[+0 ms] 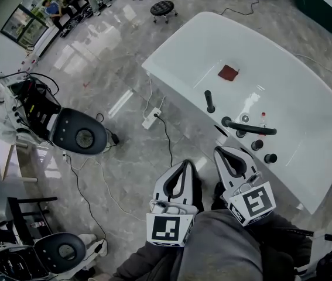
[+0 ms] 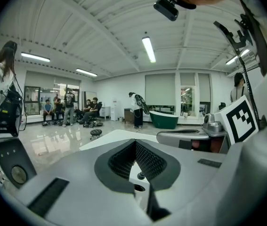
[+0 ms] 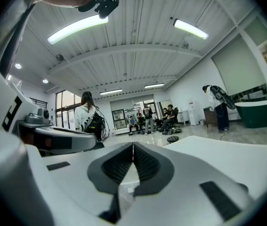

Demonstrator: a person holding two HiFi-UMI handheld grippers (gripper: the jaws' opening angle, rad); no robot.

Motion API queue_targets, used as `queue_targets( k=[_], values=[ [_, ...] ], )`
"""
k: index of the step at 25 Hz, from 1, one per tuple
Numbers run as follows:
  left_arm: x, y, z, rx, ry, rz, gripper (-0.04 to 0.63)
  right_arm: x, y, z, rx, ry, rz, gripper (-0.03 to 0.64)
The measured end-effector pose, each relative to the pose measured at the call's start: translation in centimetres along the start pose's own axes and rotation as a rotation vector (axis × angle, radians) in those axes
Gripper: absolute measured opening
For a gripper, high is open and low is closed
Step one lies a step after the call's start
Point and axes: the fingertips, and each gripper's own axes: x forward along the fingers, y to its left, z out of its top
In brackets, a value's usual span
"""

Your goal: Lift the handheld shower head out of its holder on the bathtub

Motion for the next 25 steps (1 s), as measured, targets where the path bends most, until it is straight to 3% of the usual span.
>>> queue_targets(
  k=[25],
  values=[
    [10.0,13.7,0.5,-0.068,-0.007,-0.168,0.002,16.2,-0.8,-0.8,-0.042,0.099,-0.137,0.003]
  ],
)
